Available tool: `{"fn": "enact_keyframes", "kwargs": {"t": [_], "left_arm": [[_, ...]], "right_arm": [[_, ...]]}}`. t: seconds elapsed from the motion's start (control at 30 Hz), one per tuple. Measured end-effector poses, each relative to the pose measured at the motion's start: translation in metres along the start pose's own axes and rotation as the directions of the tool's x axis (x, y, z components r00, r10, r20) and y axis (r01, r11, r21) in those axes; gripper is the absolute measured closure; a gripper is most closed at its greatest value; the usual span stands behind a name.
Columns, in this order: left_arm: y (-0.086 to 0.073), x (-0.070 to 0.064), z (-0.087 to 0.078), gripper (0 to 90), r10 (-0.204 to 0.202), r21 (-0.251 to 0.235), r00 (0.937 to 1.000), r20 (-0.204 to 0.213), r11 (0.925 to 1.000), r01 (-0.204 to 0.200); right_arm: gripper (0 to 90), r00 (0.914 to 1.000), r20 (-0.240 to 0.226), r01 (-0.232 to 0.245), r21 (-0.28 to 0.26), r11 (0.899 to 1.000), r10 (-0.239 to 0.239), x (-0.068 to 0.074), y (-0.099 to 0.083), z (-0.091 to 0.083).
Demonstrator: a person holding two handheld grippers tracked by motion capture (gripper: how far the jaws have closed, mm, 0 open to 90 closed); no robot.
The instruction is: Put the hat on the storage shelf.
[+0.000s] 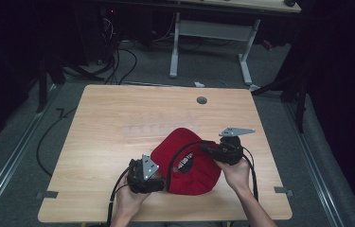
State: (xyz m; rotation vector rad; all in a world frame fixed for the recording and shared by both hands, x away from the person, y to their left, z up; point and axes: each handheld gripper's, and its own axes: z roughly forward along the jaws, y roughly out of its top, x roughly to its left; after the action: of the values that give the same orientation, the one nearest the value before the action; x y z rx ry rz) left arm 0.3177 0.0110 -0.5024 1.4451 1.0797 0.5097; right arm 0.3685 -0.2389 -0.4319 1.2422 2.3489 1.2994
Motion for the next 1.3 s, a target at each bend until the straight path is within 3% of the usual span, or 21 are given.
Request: {"fn": "enact_keyframes", "kwargs": {"t": [0.1, 0.27, 0.33, 0.37, 0.47, 0.77, 0.97, 1.0, 1.3], "left_arm": [[0.003, -0.001, -0.001, 17.7, 0.04, -0.005, 0.999, -0.018, 0.9992, -0.04], [0.003, 0.0, -0.003, 21.6, 0.073, -0.012, 0.9969, -0.03, 0.9972, -0.074], [0.003, 0.0, -0.004, 25.9, 0.088, 0.001, 0.9959, -0.021, 0.9961, -0.088], [0.001, -0.003, -0.004, 33.2, 0.099, 0.006, 0.9951, 0.0, 0.995, -0.099], [0.002, -0.005, -0.006, 38.8, 0.132, 0.013, 0.9911, 0.018, 0.9911, -0.132], [0.009, -0.005, -0.013, 51.5, 0.13, 0.027, 0.989, 0.071, 0.9909, -0.132], [0.012, -0.006, -0.017, 62.1, 0.106, 0.059, 0.9858, 0.13, 0.9916, -0.115], [0.014, -0.007, -0.019, 64.4, 0.104, 0.082, 0.9822, 0.156, 0.9897, -0.118], [0.019, -0.014, -0.024, 72.4, 0.096, 0.12, 0.9739, 0.206, 0.9852, -0.122]], "right_arm": [[80.7, 0.9999, -0.015, 0.006, 0.02, 1.0, -0.006, 0.004, 0.0, 0.004], [80.4, 0.9991, -0.043, 0.006, 0.035, 0.999, -0.004, 0.008, 0.0, 0.007], [80.1, 0.999, -0.045, 0.009, 0.044, 0.999, -0.007, 0.009, -0.001, 0.008], [79.9, 0.9986, -0.052, 0.001, 0.054, 0.999, 0.002, 0.009, -0.002, 0.009], [79.8, 0.9979, -0.064, -0.01, 0.053, 0.999, 0.013, 0.007, -0.002, 0.009], [77.5, 0.9925, -0.112, -0.041, 0.057, 0.998, 0.047, -0.002, -0.008, 0.01], [71.6, 0.9932, -0.107, -0.043, 0.044, 0.998, 0.047, -0.003, -0.008, 0.014], [69.7, 0.9936, -0.103, -0.043, 0.038, 0.998, 0.047, -0.003, -0.008, 0.014], [60.1, 0.9944, -0.084, -0.065, -0.015, 0.998, 0.064, -0.005, -0.006, 0.014]]}}
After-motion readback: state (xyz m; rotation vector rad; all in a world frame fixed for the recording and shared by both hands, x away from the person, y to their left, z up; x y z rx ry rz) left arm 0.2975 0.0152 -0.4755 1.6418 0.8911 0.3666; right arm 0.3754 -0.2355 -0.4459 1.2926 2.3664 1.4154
